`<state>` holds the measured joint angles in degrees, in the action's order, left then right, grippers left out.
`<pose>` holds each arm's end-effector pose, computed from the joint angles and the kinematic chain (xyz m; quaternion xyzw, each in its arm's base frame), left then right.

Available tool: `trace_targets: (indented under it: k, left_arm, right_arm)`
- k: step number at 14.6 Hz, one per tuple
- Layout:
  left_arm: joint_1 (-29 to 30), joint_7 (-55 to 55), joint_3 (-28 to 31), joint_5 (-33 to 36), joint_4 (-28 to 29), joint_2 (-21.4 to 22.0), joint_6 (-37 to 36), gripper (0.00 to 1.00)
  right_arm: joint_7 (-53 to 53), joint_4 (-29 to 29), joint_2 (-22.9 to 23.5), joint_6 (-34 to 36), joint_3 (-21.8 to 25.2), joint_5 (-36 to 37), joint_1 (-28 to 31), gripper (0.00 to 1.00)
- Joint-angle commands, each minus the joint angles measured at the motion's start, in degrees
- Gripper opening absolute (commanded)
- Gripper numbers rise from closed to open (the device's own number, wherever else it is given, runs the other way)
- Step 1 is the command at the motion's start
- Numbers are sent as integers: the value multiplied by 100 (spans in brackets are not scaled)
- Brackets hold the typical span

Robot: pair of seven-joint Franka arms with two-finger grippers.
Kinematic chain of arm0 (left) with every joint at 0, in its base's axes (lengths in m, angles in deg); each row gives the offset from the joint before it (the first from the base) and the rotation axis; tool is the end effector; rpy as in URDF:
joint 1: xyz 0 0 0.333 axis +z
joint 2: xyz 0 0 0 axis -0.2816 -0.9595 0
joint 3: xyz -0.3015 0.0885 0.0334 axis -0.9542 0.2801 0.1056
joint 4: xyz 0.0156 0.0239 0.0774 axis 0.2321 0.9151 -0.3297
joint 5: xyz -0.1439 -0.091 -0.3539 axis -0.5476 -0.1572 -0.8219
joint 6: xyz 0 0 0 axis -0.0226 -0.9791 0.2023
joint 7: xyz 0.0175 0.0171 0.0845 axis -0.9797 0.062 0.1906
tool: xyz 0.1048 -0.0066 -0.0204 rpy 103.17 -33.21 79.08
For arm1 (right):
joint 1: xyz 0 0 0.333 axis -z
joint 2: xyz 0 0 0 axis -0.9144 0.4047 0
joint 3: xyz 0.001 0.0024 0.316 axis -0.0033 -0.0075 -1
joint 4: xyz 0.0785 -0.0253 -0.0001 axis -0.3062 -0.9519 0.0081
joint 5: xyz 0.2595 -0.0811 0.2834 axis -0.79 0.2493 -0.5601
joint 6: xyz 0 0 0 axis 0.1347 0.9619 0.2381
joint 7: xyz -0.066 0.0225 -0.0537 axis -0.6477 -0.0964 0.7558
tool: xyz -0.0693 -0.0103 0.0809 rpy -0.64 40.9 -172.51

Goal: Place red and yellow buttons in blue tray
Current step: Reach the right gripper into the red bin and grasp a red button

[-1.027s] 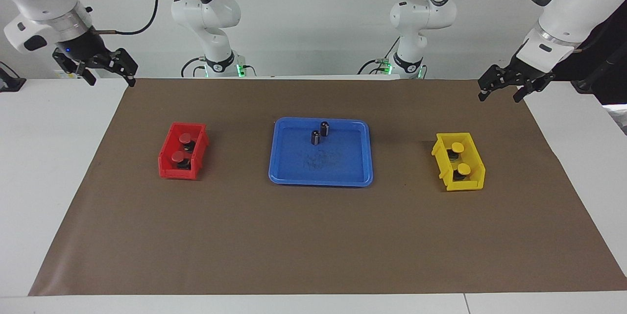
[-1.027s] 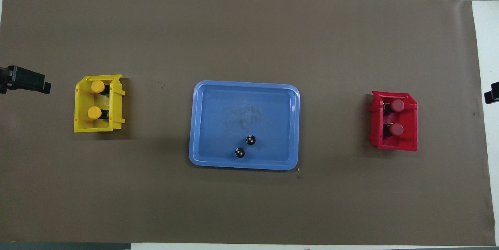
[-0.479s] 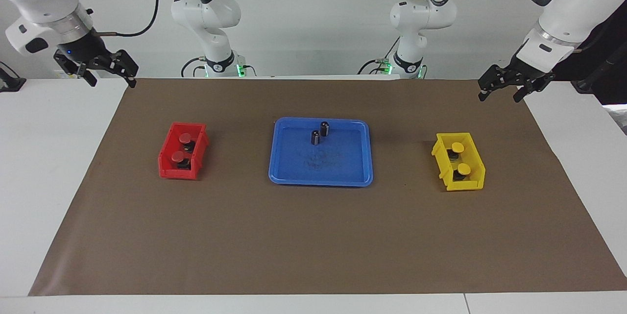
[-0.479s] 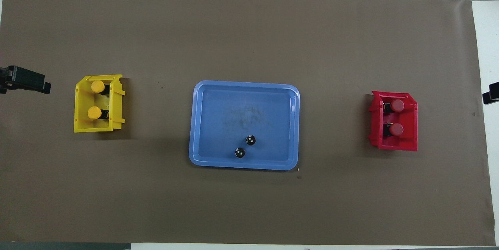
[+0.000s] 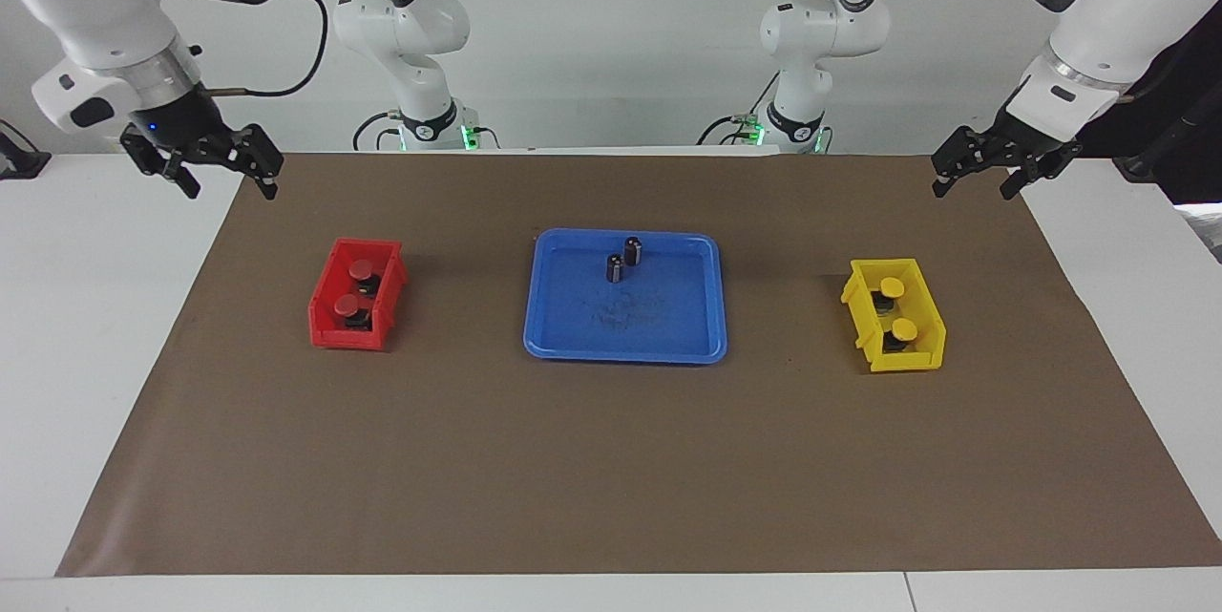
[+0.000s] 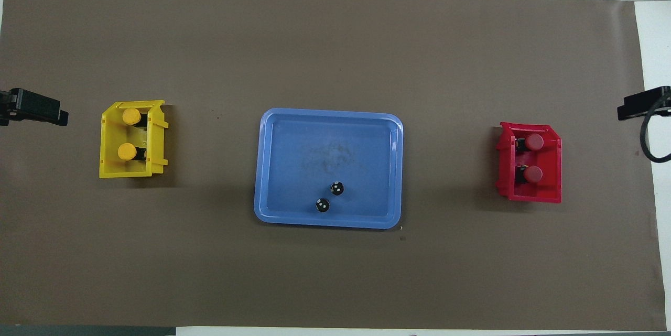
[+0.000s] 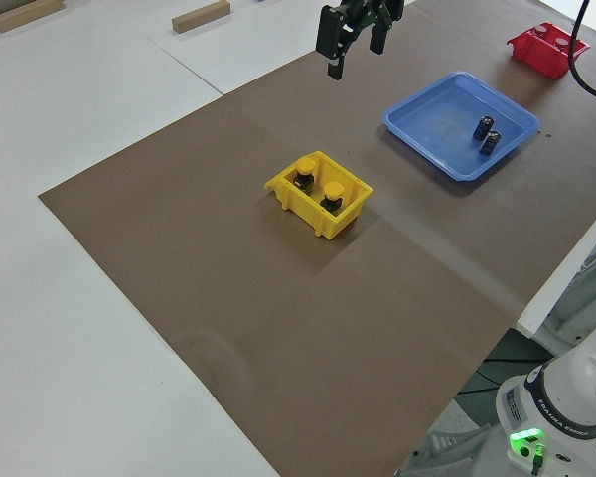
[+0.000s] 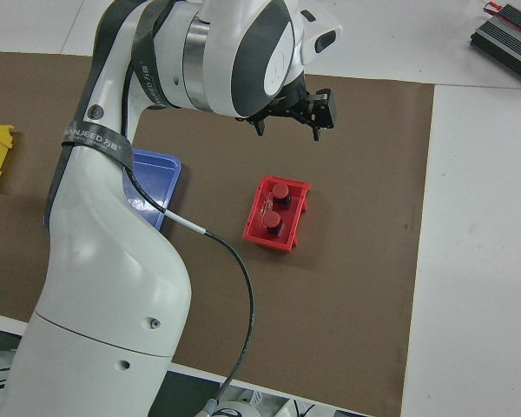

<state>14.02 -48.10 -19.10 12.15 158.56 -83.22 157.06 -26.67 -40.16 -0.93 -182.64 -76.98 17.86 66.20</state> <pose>0.5472 -0.0243 0.6164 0.9982 -0.0522 -0.0181 0.0213 0.5551 -0.0700 0.5885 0.9999 -0.0079 0.0059 0.0054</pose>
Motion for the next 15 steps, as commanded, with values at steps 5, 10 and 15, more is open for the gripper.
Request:
trace_targets:
  k: [5,10,15]
  left_arm:
    - [49,-110,-9,-58,155,157,-45,100]
    - [49,-110,-8,-58,155,157,-45,100]
    - [49,-110,-8,-58,155,157,-45,100]
  right_arm:
    - [142,-1626,170,-1860,14,-191,-129,77]
    - [274,-2444,301,-2881,14,-191,-218,71]
    - [274,-2814,302,-3286,14,-191,-218,65]
